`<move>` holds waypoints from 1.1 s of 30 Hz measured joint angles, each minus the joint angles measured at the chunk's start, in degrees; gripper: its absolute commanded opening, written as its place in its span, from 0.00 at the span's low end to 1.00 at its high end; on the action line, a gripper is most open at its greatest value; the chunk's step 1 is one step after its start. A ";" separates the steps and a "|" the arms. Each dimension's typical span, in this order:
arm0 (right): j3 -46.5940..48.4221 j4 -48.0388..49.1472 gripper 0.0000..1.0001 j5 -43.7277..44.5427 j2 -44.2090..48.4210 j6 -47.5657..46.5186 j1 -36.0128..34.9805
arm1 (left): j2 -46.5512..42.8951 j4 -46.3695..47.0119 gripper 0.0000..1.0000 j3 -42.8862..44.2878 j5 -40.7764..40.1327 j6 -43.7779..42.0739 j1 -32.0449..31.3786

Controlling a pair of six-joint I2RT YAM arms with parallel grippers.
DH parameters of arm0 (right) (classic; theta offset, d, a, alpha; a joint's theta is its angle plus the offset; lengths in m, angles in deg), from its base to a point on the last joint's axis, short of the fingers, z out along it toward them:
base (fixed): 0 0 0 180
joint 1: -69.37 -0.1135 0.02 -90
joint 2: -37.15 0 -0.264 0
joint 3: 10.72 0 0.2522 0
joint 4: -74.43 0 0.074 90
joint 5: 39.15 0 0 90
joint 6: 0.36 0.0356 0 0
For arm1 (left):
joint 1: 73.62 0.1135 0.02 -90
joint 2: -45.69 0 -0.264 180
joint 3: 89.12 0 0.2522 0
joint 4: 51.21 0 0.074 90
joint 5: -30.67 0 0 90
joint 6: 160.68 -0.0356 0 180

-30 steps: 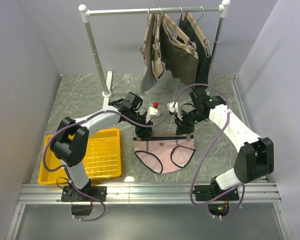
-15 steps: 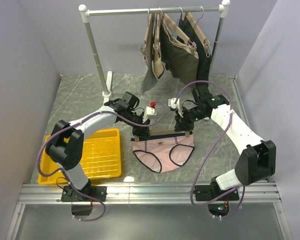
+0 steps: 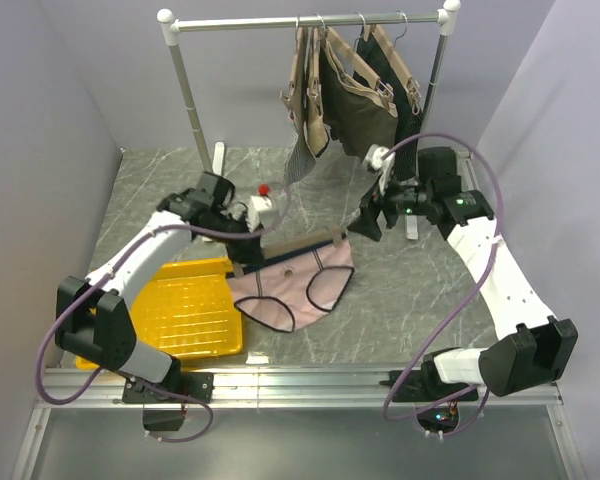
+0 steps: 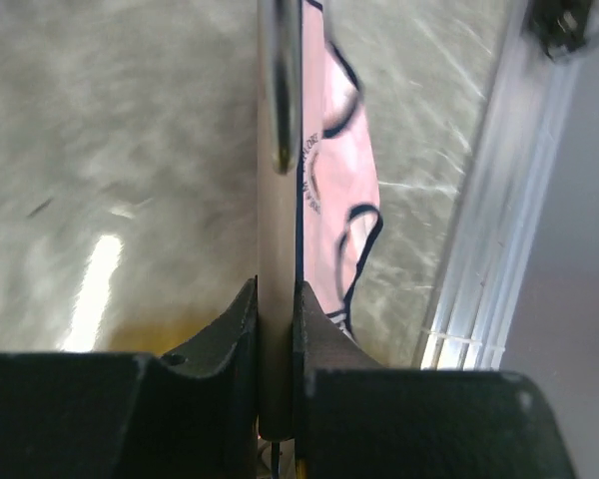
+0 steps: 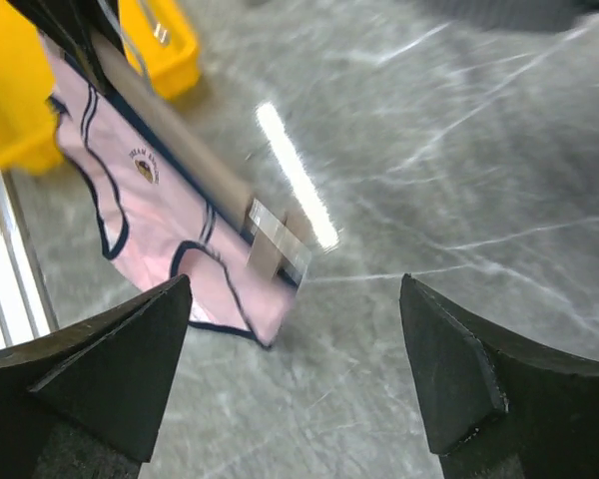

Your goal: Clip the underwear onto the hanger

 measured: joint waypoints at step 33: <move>0.90 7.72 0.97 -1.31 4.24 17.16 7.98 | 0.50 -12.90 0.00 37.18 -13.40 19.65 27.45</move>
